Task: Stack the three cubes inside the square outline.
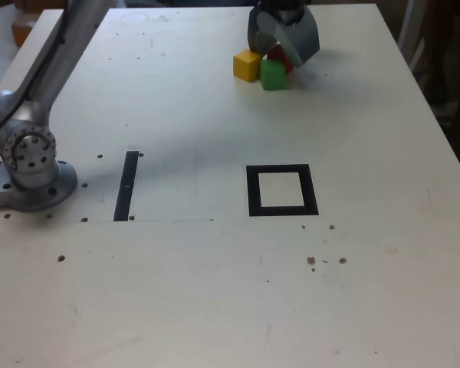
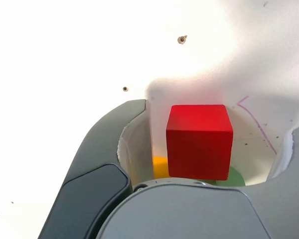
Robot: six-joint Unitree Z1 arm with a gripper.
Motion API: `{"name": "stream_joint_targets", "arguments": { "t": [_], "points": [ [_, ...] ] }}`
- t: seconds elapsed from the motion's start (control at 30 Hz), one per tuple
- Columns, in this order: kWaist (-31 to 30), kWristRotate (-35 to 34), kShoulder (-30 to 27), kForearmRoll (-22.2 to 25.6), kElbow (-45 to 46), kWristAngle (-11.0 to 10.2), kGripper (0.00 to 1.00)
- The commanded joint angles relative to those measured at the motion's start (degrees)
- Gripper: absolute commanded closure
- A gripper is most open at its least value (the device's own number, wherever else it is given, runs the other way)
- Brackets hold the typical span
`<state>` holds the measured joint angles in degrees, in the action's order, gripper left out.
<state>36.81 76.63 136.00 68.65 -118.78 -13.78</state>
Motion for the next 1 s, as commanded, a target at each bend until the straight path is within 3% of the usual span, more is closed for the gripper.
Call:
{"name": "stream_joint_targets", "arguments": {
  "t": [0.0,0.47,0.97],
  "points": [
    [-0.16,0.21,0.13,-0.19,-0.10,0.23,0.11],
    [-0.04,0.47,0.15,-1.41,0.47,1.75,0.26],
    [0.70,-0.14,-0.23,-2.94,0.91,2.98,0.55]
  ]
}}
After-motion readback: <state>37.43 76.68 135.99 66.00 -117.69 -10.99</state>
